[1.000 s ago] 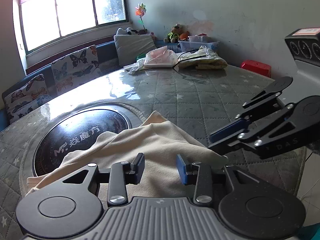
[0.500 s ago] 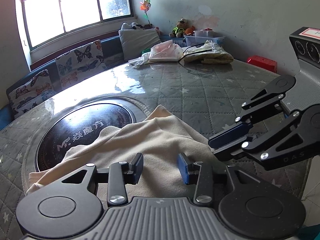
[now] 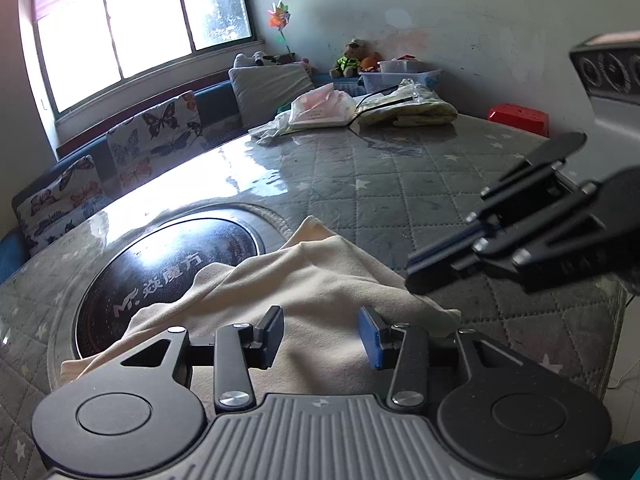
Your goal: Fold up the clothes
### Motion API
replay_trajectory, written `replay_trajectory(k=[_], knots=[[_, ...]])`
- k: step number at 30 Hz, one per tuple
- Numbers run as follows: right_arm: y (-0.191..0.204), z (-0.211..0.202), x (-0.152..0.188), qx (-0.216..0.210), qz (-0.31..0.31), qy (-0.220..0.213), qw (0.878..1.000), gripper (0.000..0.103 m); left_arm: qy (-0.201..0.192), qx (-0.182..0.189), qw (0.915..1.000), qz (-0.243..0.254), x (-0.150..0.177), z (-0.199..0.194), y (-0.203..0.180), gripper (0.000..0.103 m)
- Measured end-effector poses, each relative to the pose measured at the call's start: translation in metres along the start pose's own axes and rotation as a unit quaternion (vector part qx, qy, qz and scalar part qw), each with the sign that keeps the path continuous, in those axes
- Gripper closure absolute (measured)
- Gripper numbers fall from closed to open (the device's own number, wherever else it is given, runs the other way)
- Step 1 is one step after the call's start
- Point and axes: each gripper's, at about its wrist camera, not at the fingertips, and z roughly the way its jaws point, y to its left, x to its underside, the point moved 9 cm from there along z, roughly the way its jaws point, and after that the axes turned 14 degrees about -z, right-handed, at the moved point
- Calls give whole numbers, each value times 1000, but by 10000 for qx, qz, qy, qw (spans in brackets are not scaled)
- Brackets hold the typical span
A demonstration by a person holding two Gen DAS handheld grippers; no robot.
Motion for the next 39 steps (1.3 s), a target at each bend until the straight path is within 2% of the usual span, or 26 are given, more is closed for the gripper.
replay_trajectory(k=[3,6,9,12,16,20,23,26,27,30,33,37,39], knots=[[-14,8,-1,127,385,84,9991,95,-28,51,10000,-2,-1,-1,-3,58],[-17,16,-7,107,576,-25,9983,95,-28,82,10000,8,0,-1,-5,58],[-9,24,-13,8,378,-75,9993,95,3,89,10000,-20,3,1,-6,58],[-5,38,-9,14,274,107,9996,95,-17,107,9999,-102,4,-2,-4,57],[-9,46,-4,63,342,287,9990,93,-89,78,9992,-369,7,-18,15,54],[-6,43,-10,194,221,253,9992,90,-242,-241,9960,-823,9,-40,55,54],[-3,43,-19,250,151,174,9994,87,-392,-726,9875,-1341,10,-54,99,54],[3,48,-24,199,111,151,9996,86,-357,-1141,9730,-1976,17,-63,144,54],[6,50,-26,179,95,148,9997,81,-314,-1231,9676,-2181,20,-65,157,55],[12,58,-28,191,5,169,9997,73,-136,-1151,9562,-2687,30,-67,182,59],[17,63,-29,174,-44,204,9996,70,-20,-1018,9556,-2766,36,-65,186,64],[19,64,-29,171,-55,222,9996,68,-39,-678,9441,-3227,38,-70,193,65],[18,65,-28,155,-21,231,9996,66,-66,-616,9381,-3407,40,-73,197,74]])
